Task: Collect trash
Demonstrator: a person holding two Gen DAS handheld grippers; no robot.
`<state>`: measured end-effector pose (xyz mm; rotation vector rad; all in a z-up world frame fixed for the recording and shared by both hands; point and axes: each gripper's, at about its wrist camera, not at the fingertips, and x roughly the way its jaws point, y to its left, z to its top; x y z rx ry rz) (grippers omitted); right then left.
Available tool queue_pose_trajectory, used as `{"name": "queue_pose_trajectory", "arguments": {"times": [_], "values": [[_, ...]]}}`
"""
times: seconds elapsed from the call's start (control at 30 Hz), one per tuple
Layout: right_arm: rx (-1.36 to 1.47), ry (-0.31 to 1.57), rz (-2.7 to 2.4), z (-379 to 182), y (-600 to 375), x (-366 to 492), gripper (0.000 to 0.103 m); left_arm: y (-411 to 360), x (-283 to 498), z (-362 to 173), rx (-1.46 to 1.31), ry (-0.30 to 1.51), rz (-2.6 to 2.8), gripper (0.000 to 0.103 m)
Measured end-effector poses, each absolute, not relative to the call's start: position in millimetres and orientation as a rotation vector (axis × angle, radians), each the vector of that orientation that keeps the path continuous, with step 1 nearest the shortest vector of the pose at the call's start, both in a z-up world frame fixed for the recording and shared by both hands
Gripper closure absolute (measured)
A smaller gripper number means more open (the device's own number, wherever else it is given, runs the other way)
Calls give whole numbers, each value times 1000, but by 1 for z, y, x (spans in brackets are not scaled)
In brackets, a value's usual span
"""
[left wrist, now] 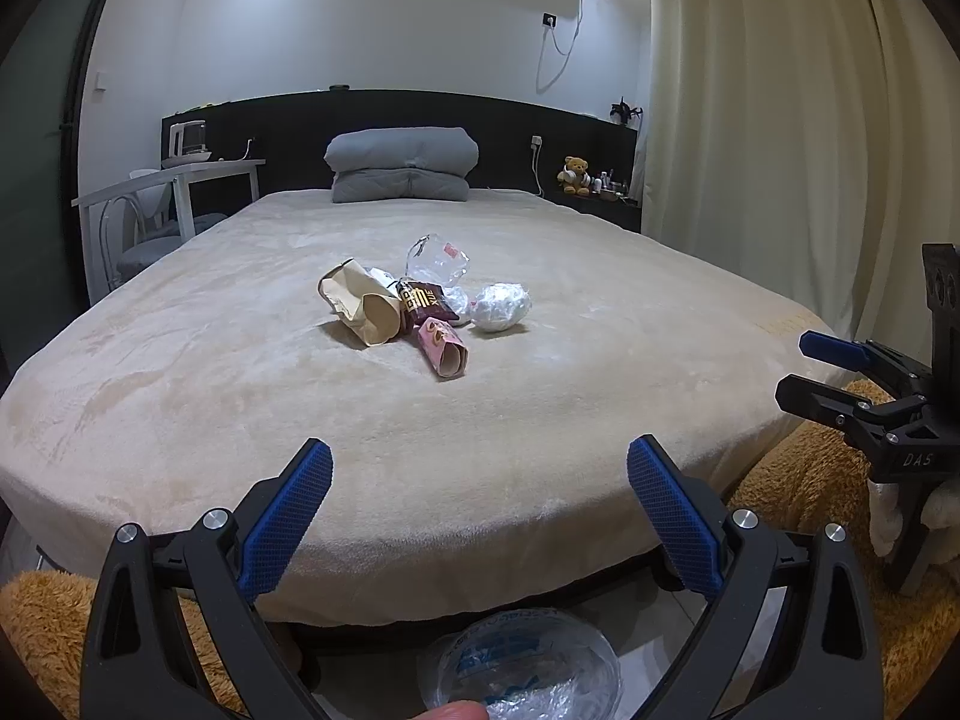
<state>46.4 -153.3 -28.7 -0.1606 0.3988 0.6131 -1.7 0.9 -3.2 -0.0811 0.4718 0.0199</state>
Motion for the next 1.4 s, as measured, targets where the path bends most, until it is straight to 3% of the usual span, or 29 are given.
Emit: {"name": "queue_pose_trajectory", "arguments": {"times": [1.4], "values": [[-185,405,640,-31,-147,43,4,-3,-2,-1,-74,474,-3,6]]}}
